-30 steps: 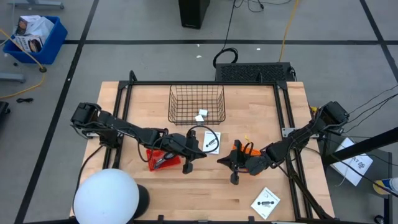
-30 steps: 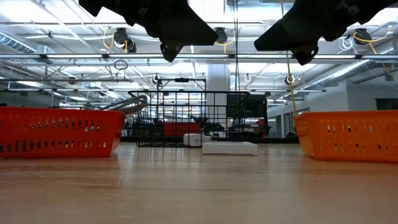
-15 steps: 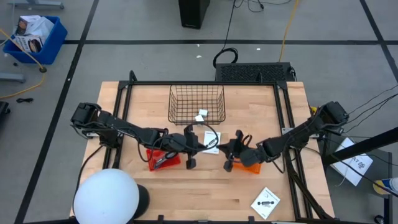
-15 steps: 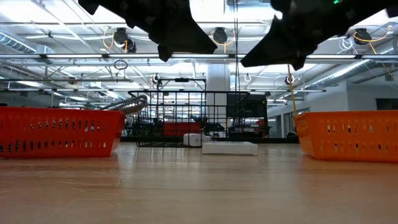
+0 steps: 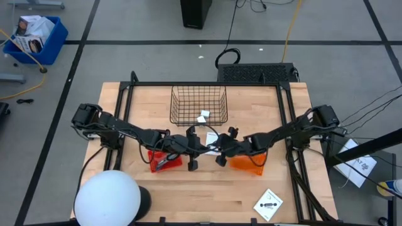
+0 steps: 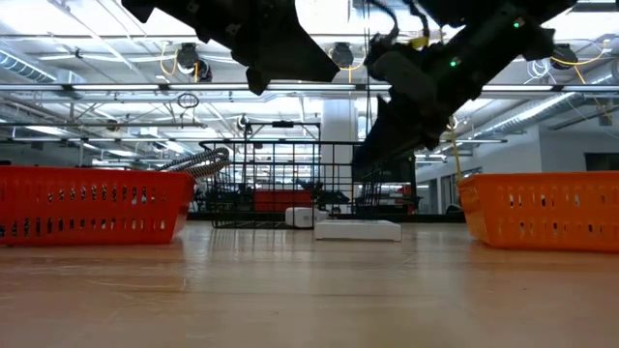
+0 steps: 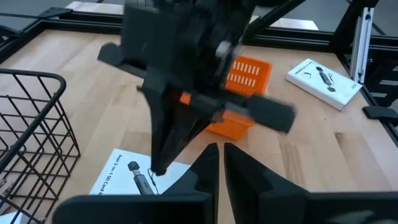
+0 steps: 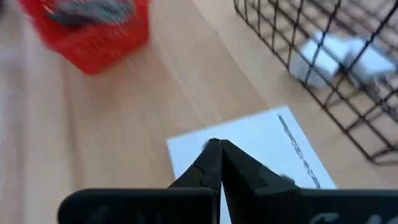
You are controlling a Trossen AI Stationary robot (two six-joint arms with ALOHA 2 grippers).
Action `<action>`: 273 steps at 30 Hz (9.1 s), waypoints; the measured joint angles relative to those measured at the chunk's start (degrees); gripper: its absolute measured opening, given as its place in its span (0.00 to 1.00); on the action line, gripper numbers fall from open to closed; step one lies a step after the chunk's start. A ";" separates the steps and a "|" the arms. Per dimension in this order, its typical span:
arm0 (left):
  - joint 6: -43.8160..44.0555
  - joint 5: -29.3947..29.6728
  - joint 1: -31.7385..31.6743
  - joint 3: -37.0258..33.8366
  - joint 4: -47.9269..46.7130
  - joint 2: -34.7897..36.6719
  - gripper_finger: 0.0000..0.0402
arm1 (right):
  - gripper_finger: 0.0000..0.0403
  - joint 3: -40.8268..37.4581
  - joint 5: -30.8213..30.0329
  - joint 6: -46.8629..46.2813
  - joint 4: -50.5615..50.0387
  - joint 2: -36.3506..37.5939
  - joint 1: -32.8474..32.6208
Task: Pick and place items into bin
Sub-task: Put the top card reader box into the orange basket
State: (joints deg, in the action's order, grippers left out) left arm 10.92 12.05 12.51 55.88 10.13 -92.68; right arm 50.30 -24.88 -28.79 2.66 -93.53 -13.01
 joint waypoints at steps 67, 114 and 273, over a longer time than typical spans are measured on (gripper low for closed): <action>13.73 -6.91 15.00 0.00 -11.69 0.04 0.08 | 0.00 16.34 11.94 -14.32 6.10 -21.37 -20.02; 5.61 -27.79 -3.47 10.68 -17.11 -20.07 0.03 | 0.00 16.77 5.64 -1.62 -4.53 -16.33 -26.35; 14.73 -26.10 5.81 23.47 -38.14 -26.82 0.11 | 0.00 16.83 -9.58 -3.50 2.97 -18.03 -19.87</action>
State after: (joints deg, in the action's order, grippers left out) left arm 25.65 -14.04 18.33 79.35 -28.01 -119.50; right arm 67.13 -34.46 -32.29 5.63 -111.57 -32.88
